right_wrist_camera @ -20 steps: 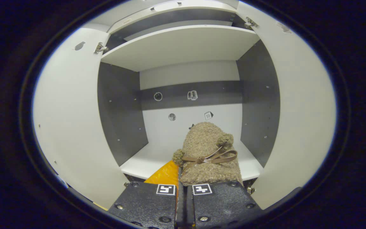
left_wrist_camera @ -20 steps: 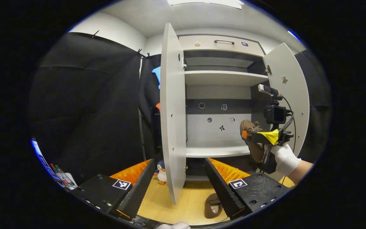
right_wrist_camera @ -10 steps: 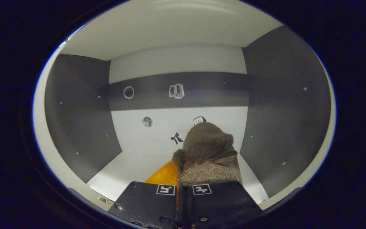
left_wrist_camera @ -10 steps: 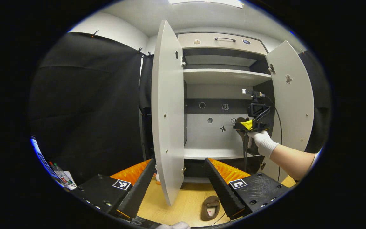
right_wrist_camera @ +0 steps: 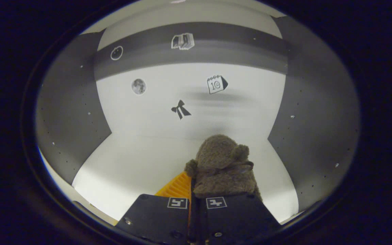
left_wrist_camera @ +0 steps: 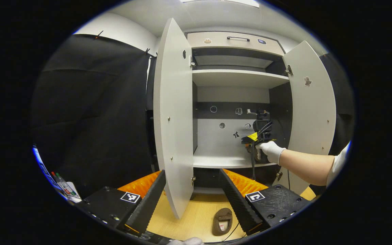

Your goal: Grab one shoe with the right hand and put it into the shoe cabinet, grab the other shoe with the left hand and put it into the shoe cabinet; then close the right door with the right hand and the left door with the left hand.

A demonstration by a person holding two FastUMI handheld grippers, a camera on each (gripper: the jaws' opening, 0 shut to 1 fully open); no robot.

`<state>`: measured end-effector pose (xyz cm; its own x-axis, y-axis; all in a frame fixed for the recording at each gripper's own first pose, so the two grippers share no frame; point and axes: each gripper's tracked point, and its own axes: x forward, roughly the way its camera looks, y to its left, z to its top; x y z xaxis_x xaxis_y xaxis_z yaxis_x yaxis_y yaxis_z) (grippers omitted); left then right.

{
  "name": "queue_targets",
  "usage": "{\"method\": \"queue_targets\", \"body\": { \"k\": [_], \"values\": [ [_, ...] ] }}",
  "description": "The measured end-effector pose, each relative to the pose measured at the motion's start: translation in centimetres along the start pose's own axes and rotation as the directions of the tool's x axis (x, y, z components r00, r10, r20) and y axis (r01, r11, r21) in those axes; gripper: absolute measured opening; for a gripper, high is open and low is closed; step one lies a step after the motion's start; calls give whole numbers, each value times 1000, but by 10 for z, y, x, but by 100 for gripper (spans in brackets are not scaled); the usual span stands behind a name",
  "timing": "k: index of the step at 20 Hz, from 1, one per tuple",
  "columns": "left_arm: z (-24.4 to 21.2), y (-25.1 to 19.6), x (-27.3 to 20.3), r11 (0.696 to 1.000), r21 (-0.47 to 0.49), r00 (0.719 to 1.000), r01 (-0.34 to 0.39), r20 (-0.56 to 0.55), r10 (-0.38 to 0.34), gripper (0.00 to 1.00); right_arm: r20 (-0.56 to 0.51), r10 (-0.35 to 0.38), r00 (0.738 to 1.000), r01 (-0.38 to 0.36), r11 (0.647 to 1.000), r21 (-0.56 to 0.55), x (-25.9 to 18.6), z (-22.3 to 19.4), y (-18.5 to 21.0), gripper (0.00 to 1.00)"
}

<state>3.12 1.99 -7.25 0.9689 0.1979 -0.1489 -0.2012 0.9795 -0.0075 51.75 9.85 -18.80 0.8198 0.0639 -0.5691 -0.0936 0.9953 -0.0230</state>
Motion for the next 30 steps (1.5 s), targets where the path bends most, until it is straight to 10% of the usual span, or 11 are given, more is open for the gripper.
{"method": "queue_targets", "body": {
  "k": [5,7,9,12,17,20,30],
  "values": [
    [6,1,-7,1000,-5,1000,3,14,-3,96,-105,7,995,-1,998,57,-1,-6,0,14],
    [7,2,-9,1000,-5,1000,2,18,-2,96,-98,28,995,-19,996,86,-14,-7,3,24],
    [7,2,-11,1000,-6,1000,10,16,-10,96,-70,44,997,-35,992,123,-31,-3,4,56],
    [8,3,-16,1000,-3,1000,19,24,-19,96,61,-14,998,8,995,95,-72,5,-9,67],
    [7,9,-24,998,14,998,57,28,-58,96,414,-70,908,100,994,-52,-185,15,-12,67],
    [3,14,-32,996,22,996,88,30,-88,96,485,-50,873,70,997,-22,-253,-13,-7,100],
    [-35,8,-37,983,51,984,178,3,-179,96,567,-87,819,65,996,59,-428,-143,-75,98]
  ]
}}
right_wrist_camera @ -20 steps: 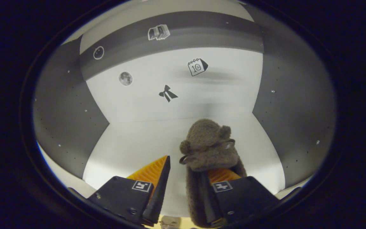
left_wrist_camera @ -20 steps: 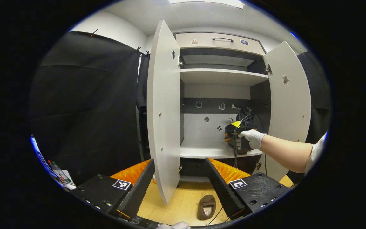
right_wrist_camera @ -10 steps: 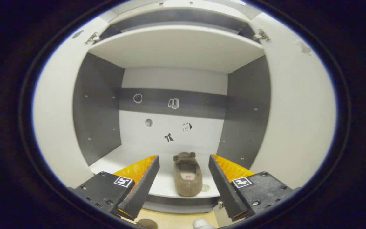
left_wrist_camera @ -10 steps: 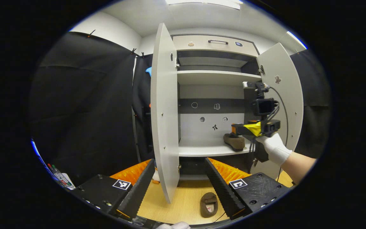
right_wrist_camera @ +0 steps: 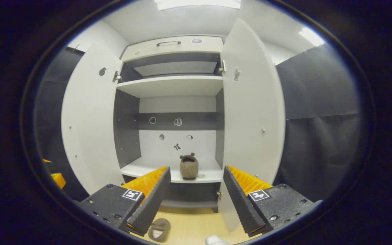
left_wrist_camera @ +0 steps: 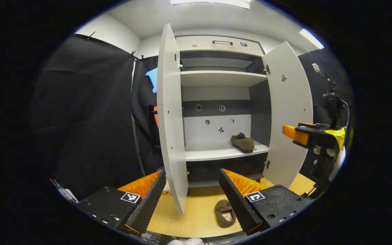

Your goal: Grab one shoe with the right hand and put it into the shoe cabinet, grab the other shoe with the left hand and put it into the shoe cabinet; then close the right door with the right hand and the left door with the left hand.

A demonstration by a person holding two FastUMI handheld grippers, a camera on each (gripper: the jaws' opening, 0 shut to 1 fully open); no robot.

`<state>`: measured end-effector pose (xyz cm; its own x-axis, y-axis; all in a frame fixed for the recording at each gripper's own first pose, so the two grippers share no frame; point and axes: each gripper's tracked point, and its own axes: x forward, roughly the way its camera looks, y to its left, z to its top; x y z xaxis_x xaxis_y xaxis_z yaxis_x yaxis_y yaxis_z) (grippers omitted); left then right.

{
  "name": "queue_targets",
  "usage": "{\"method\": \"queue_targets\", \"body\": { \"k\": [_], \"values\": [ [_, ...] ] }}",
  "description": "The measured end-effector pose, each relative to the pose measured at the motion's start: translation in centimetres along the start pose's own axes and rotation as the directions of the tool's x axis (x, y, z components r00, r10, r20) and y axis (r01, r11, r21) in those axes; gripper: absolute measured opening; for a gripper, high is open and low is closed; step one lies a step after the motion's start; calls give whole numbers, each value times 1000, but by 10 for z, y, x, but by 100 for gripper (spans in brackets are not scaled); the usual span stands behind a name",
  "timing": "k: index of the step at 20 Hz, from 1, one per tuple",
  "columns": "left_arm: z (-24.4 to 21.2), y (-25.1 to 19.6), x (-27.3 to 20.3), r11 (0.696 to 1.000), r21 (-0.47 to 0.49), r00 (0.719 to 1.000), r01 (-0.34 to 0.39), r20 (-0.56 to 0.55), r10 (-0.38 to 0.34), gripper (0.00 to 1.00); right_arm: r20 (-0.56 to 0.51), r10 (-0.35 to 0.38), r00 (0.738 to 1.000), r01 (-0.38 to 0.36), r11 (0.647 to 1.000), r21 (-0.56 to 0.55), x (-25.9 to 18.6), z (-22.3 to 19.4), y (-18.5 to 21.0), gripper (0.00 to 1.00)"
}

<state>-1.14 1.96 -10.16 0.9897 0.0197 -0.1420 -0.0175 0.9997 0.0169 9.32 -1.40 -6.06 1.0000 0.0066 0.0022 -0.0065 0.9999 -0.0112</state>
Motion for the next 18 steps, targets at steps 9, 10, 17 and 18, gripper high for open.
{"method": "queue_targets", "body": {
  "k": [9,10,17,18],
  "values": [
    [-157,-62,34,999,-16,978,40,-202,-43,96,-91,-100,991,105,993,51,-64,-44,-95,98],
    [-182,-73,39,998,-22,968,58,-242,-62,97,-103,-113,988,118,992,51,-66,-49,-102,99],
    [-304,-98,92,996,-19,883,90,-461,-88,97,-198,-143,970,141,990,-25,-72,-76,-118,99],
    [-316,-100,104,995,-10,875,95,-476,-88,97,-206,-144,968,137,989,-46,-72,-78,-116,99]
  ]
}}
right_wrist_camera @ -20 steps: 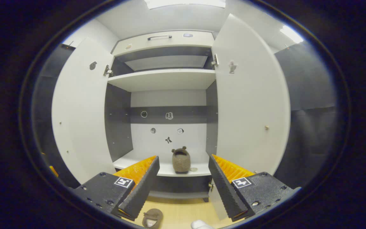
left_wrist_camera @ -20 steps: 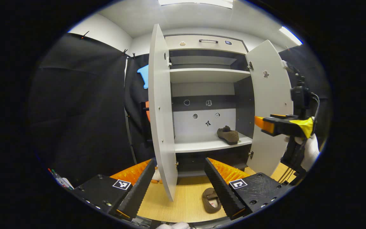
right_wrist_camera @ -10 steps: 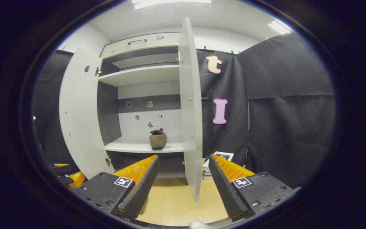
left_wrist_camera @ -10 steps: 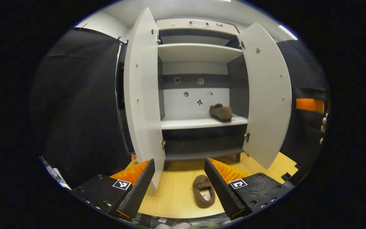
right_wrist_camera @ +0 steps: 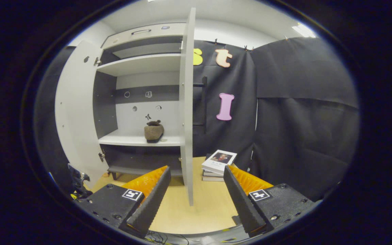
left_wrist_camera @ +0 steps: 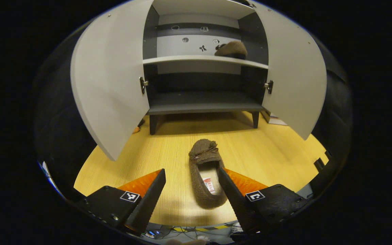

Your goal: Grab one shoe with the right hand and put it into the shoe cabinet, grab the other shoe with the left hand and put it into the shoe cabinet; then close the right door with the right hand and the left door with the left hand.

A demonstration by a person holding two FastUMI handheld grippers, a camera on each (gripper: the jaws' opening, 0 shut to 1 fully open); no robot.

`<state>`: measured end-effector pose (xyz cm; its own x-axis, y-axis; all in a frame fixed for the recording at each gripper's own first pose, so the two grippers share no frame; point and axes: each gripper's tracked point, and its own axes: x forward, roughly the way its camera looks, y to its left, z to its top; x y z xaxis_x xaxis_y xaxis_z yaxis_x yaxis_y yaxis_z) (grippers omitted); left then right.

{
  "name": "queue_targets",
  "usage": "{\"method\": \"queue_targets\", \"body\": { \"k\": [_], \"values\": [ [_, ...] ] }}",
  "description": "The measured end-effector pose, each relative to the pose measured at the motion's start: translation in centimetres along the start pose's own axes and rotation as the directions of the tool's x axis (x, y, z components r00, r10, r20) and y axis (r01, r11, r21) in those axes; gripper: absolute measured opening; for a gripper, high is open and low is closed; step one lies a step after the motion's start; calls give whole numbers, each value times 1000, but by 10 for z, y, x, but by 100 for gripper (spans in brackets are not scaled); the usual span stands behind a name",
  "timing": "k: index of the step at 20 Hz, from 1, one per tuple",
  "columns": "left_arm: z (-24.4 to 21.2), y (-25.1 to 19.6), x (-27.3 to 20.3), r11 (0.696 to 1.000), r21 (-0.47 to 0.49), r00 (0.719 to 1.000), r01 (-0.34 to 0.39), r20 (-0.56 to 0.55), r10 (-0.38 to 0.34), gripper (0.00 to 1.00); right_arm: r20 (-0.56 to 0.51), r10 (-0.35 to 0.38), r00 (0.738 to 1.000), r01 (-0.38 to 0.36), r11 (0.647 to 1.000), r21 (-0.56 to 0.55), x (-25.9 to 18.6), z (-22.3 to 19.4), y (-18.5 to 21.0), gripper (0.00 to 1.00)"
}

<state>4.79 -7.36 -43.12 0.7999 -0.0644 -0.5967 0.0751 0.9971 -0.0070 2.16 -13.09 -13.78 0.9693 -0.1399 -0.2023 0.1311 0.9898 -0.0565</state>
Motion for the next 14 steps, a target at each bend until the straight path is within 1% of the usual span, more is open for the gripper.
{"method": "queue_targets", "body": {
  "k": [2,6,8,9,10,11,14],
  "values": [
    [-10,3,24,1000,22,999,-9,-34,9,97,-18,5,1000,-5,1000,-23,3,-5,7,99],
    [-27,5,55,998,70,997,-5,-73,10,97,-54,10,999,-11,1000,-17,11,-15,18,99],
    [-33,2,72,997,77,996,6,-95,1,96,-73,8,997,-8,1000,-6,14,-19,21,99],
    [-34,3,79,997,71,995,13,-98,-6,97,-81,1,997,-1,1000,-3,16,-22,20,99],
    [-31,7,91,997,70,995,16,-98,-9,89,-92,-5,996,5,1000,0,18,-24,19,99],
    [-30,8,101,998,62,995,24,-99,-17,96,-100,-10,995,10,1000,-2,18,-26,19,99],
    [-19,6,125,997,71,996,36,-88,-29,93,-112,-28,993,27,1000,-8,22,-31,19,99]
  ]
}}
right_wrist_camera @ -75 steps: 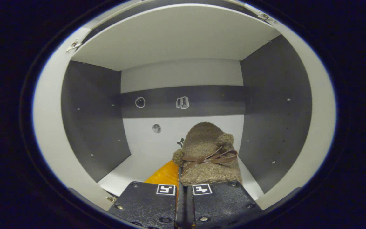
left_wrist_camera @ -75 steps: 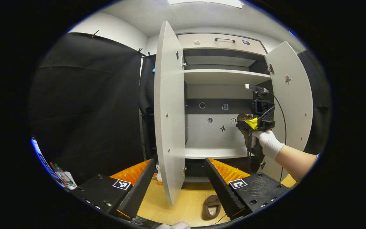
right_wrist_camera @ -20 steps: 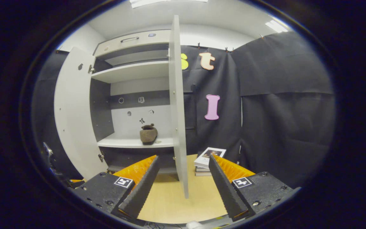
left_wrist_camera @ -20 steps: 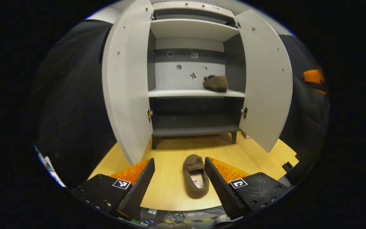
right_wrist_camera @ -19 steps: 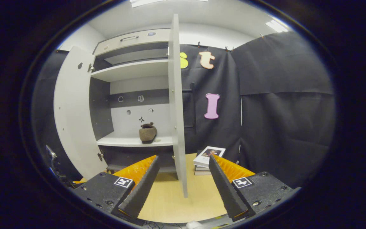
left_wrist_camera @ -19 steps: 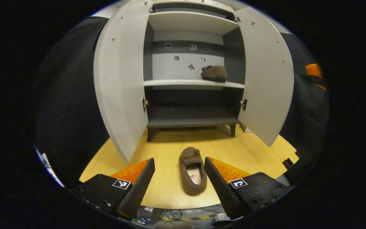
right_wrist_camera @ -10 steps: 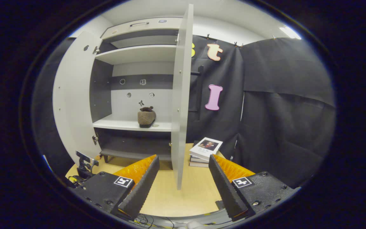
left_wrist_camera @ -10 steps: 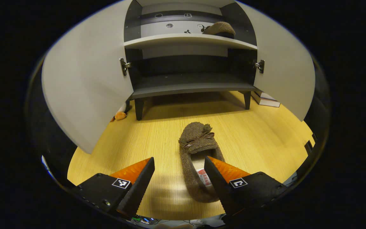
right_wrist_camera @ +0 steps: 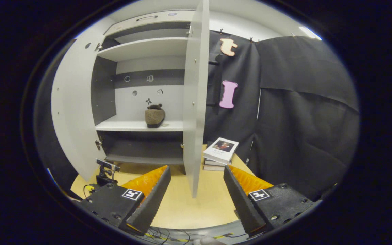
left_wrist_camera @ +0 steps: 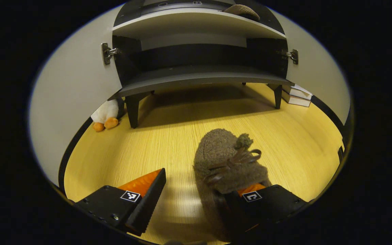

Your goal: Grab one shoe with the right hand and put it into the shoe cabinet, grab the other shoe with the left hand and put it into the shoe cabinet; then close the right door with the right hand and the left door with the left hand.

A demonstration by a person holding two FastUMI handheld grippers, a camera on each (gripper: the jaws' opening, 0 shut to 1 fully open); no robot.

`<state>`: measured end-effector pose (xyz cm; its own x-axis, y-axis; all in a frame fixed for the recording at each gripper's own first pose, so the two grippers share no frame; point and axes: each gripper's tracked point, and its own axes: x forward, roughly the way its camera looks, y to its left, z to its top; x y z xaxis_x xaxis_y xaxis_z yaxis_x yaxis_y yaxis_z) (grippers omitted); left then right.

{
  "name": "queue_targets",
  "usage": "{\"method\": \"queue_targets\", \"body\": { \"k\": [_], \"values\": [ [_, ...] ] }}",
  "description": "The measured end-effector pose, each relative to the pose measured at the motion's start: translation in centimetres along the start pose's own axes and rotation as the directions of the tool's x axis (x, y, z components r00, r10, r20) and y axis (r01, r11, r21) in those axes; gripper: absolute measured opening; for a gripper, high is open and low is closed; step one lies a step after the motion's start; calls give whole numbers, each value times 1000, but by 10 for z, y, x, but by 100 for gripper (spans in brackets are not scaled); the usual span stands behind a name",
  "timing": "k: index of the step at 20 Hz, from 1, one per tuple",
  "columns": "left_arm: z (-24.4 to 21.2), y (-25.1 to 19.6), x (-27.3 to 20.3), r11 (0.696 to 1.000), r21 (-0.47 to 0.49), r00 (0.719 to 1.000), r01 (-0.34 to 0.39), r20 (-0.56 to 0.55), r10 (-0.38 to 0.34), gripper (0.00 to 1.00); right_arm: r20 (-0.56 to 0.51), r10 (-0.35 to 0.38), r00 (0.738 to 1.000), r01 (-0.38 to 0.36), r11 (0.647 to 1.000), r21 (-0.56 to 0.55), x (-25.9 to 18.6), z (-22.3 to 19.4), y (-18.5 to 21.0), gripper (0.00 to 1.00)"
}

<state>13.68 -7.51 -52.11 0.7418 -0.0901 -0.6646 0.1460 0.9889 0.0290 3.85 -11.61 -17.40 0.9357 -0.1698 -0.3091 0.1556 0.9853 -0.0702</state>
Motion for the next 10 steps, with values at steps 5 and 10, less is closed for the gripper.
{"method": "queue_targets", "body": {
  "k": [5,10],
  "values": [
    [17,-11,22,999,21,998,46,42,-47,78,-43,6,999,-5,1000,19,10,-13,7,99],
    [24,-7,28,996,83,996,33,79,-40,35,-61,20,998,-18,999,30,19,-16,14,100]
  ]
}}
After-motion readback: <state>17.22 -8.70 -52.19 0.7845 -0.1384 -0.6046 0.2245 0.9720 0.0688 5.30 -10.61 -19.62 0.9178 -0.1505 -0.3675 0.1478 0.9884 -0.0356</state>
